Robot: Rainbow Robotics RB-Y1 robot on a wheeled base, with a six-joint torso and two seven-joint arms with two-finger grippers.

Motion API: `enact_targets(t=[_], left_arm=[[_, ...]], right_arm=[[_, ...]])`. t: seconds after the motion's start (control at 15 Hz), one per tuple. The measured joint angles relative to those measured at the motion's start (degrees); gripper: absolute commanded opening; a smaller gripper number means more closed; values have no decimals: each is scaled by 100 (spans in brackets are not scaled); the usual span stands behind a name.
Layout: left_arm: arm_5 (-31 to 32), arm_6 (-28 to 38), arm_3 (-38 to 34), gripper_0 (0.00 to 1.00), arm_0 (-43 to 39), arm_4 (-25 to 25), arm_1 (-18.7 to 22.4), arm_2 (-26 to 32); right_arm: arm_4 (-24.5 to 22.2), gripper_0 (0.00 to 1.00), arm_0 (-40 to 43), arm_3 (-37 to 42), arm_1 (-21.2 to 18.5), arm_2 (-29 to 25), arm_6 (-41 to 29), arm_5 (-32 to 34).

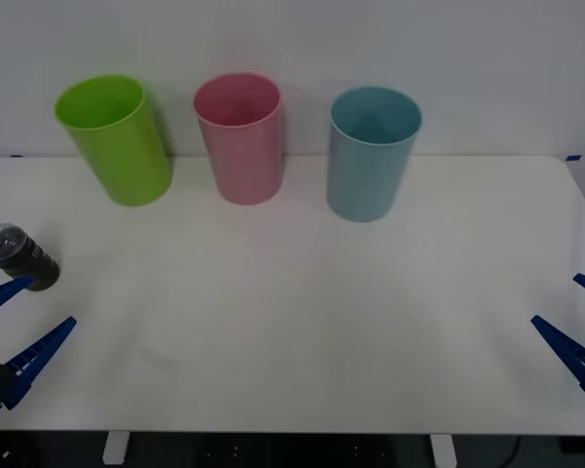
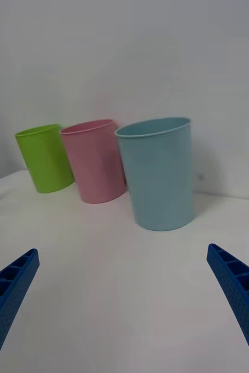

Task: Grasp the object on the table and drop it into the matching bin: aluminum can to the light blue bin, PET bottle to the pink bin.

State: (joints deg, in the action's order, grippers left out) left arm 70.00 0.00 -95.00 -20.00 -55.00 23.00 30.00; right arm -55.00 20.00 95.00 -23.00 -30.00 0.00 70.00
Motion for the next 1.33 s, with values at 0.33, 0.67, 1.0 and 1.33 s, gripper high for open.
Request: enact_targets(t=[0.33, 0.67, 1.0, 1.33], left_arm=[[-22, 8, 98, 100, -64, -93, -147, -58], [-156, 7, 103, 100, -106, -84, -130, -98], [-883, -57, 104, 100, -320, -10, -121, -99], [-1378, -139, 104, 100, -542, -8, -121, -43]], right_arm=[[0, 100, 1, -1, 0, 0, 0, 0], [0, 100, 0, 0, 0, -1, 0, 0], [0, 100, 0, 0, 0, -1, 0, 0], [0, 100, 0, 0, 0, 0, 0, 0]])
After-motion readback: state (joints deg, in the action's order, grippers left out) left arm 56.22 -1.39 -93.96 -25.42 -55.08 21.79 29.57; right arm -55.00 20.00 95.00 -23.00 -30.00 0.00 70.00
